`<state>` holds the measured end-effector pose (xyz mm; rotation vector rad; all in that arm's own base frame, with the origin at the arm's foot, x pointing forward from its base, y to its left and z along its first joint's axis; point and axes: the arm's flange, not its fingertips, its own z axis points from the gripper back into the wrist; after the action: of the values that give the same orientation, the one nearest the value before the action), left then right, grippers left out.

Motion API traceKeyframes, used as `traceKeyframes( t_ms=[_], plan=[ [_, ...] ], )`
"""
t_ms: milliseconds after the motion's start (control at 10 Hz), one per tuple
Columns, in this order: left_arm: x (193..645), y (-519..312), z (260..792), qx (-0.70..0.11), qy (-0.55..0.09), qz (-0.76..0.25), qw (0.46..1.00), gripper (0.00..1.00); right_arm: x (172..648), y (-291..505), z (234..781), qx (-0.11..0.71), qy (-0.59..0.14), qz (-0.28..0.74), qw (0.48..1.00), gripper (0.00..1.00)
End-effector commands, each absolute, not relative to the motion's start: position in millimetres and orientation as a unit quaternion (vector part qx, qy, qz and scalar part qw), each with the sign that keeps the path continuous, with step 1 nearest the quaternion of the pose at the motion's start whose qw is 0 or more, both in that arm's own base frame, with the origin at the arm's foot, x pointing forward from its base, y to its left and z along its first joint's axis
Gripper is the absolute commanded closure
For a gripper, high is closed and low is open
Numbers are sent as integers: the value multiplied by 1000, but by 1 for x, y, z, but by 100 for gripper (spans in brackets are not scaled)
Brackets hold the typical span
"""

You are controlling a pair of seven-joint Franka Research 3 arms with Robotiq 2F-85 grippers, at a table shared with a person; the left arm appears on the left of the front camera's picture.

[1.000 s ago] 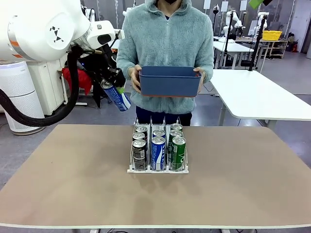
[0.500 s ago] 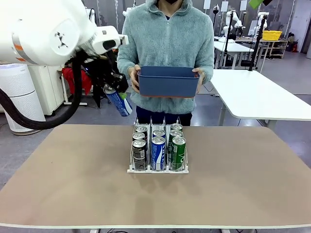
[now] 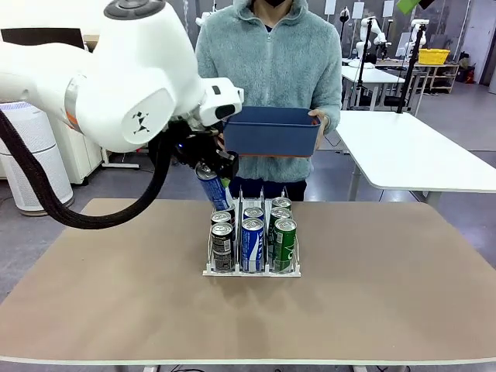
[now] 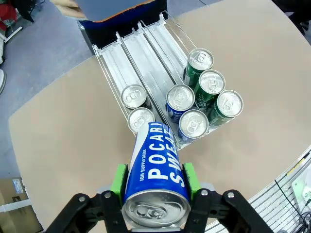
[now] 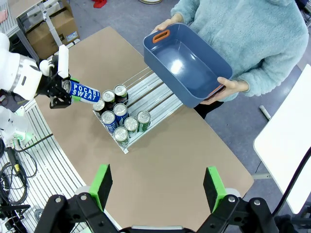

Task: Fill the beverage cans into the dispenser.
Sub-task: Place the picked Ionic drink in the line of the Automatic Can Dispenser with the same cans.

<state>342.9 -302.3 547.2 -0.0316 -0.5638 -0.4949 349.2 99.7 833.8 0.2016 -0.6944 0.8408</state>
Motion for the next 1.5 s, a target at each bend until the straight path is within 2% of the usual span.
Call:
traceKeyframes(
  t_ms=[0, 100, 200, 500, 700, 1000, 1200, 1400],
  plan=[
    [346, -312, 545, -21, -268, -247, 931, 43, 350, 100, 834, 95, -329, 399, 851, 0],
    [347, -312, 549, -44, -262, -266, 927, 43, 350, 100, 834, 95, -329, 399, 851, 0],
    [341, -308, 543, -15, -271, -246, 930, 43, 350, 100, 834, 95, -329, 399, 851, 0],
    [342, -314, 540, -21, -264, -251, 931, 43, 350, 100, 834, 95, -329, 399, 851, 0],
    [334, -336, 537, 3, -264, -243, 934, 43, 350, 100, 834, 95, -329, 399, 851, 0],
    [317, -370, 515, -10, -268, -231, 935, 43, 350, 100, 834, 95, -329, 399, 851, 0],
    [304, -382, 502, -14, -244, -257, 935, 43, 350, 100, 834, 95, -329, 399, 851, 0],
    [311, -388, 485, -23, -228, -273, 934, 43, 350, 100, 834, 95, -329, 399, 851, 0]
  ],
)
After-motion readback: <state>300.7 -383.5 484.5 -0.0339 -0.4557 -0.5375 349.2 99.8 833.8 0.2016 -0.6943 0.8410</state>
